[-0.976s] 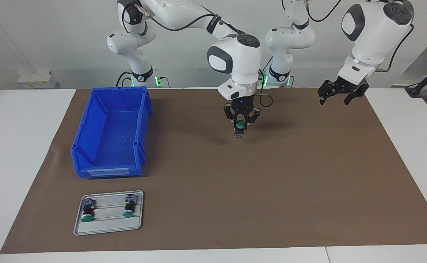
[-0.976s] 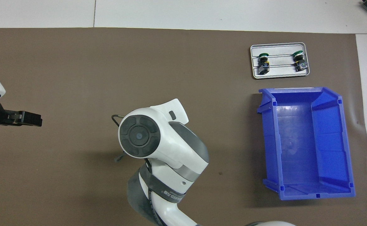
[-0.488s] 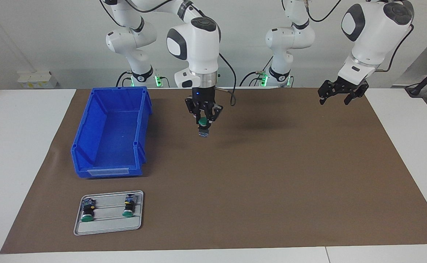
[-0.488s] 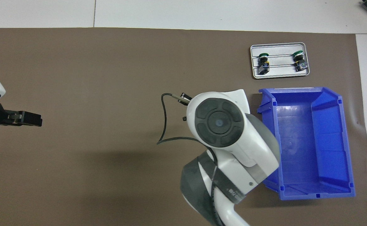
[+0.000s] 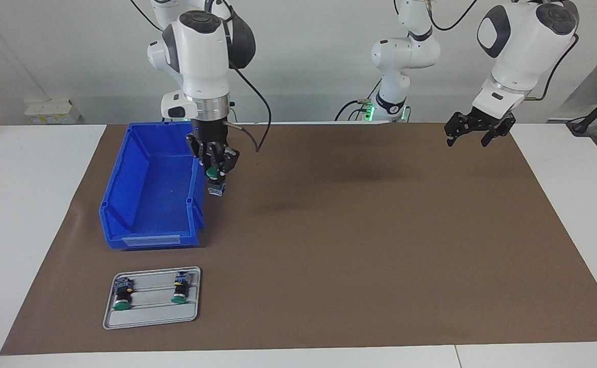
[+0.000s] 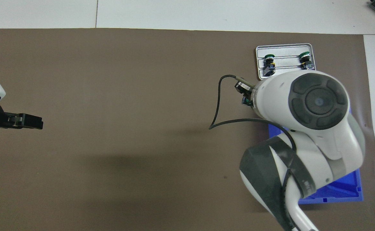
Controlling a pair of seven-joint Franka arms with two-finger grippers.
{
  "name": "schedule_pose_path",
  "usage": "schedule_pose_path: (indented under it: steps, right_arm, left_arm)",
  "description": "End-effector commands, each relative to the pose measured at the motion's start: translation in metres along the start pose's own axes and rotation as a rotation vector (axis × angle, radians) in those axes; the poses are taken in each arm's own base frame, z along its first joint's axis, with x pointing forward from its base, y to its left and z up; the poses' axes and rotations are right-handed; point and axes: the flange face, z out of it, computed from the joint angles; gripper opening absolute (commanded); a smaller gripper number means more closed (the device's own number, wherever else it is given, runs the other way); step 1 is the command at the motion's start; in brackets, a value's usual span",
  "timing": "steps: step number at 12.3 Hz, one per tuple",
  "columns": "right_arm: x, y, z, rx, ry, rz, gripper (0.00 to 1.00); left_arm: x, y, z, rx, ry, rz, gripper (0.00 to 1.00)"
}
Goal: Place and press button with both arms
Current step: 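Carry the green button over the blue bin with the right gripper, then lower the green button into the blue bin with the right gripper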
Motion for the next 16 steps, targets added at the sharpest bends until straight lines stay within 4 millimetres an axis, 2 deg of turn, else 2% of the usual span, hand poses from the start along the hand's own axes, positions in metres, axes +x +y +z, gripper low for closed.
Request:
schedule_pose_path:
  steps: [1,2,4,7,11,16]
  right_arm:
    - [0.038,0.048,0.016,0.049,-0.065,-0.146,0.00]
    - [0.054,0.066,0.024,0.045,-0.068,-0.166,0.00]
    - [0.076,0.089,0.050,0.039,-0.069,-0.168,0.00]
    - [0.098,0.119,0.102,0.027,-0.094,-0.140,0.00]
    - [0.090,0.129,0.148,0.007,-0.147,-0.164,0.00]
    - [0.079,0.148,0.187,-0.001,-0.184,-0.216,0.00]
  left_arm:
    - [-0.007,-0.002,-0.002,0.000,0.004,0.004,1.00]
    - [-0.007,-0.002,-0.002,0.000,0.004,0.004,1.00]
    - [-0.007,-0.002,-0.002,0.000,0.004,0.004,1.00]
    - [-0.007,-0.002,-0.002,0.000,0.004,0.004,1.00]
    - [-0.007,-0.002,-0.002,0.000,0.004,0.004,1.00]
    - [-0.007,-0.002,-0.002,0.000,0.004,0.004,1.00]
